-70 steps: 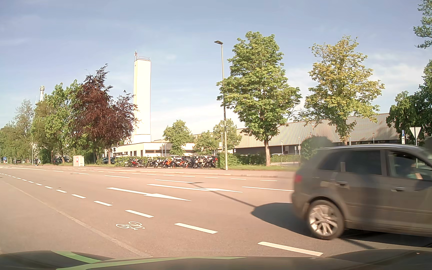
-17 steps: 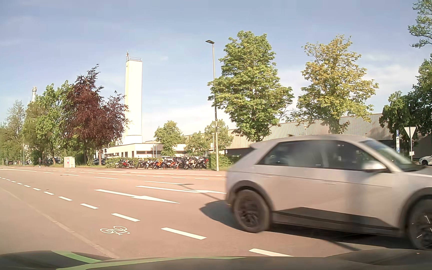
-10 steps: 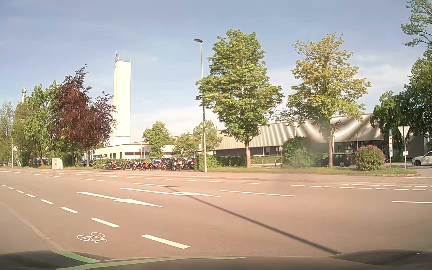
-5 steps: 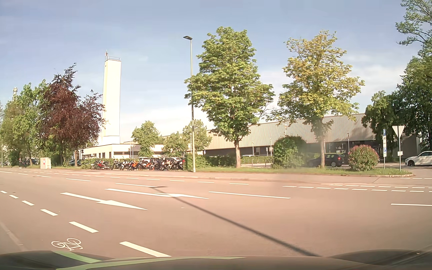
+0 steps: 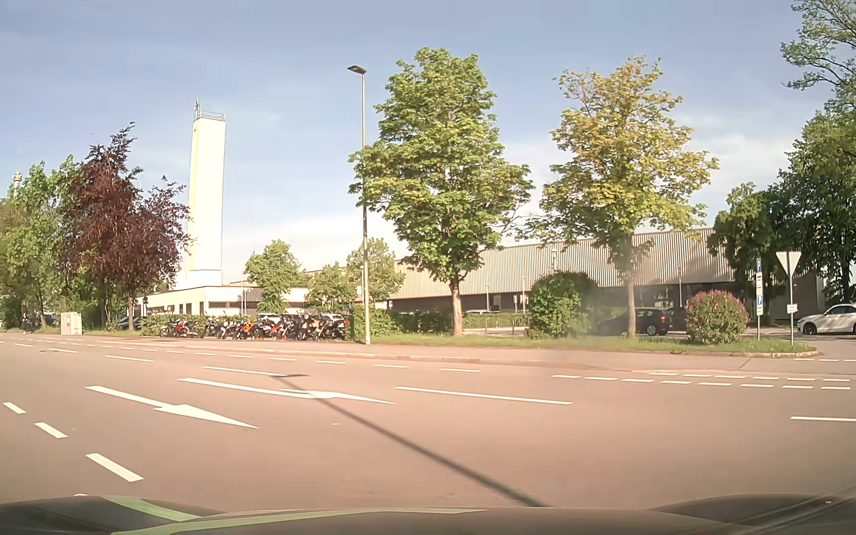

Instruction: Follow the waypoints while adhering to traffic rules and regulations

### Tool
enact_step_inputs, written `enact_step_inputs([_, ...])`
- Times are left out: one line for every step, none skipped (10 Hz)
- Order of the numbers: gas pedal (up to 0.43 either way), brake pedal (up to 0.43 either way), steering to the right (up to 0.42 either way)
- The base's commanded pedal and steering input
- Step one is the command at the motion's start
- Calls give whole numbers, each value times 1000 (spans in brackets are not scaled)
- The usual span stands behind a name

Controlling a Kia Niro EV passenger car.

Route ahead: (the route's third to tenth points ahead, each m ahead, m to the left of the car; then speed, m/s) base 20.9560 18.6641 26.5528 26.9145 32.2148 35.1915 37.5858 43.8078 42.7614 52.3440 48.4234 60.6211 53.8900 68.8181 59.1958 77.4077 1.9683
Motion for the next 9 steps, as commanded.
enact_step_inputs([169, 0, -15])
enact_step_inputs([189, 0, -45])
enact_step_inputs([197, 0, -55])
enact_step_inputs([197, 0, -39])
enact_step_inputs([268, 0, -20])
enact_step_inputs([268, 0, -11])
enact_step_inputs([268, 0, -11])
enact_step_inputs([268, 0, -30])
enact_step_inputs([268, 0, -67])
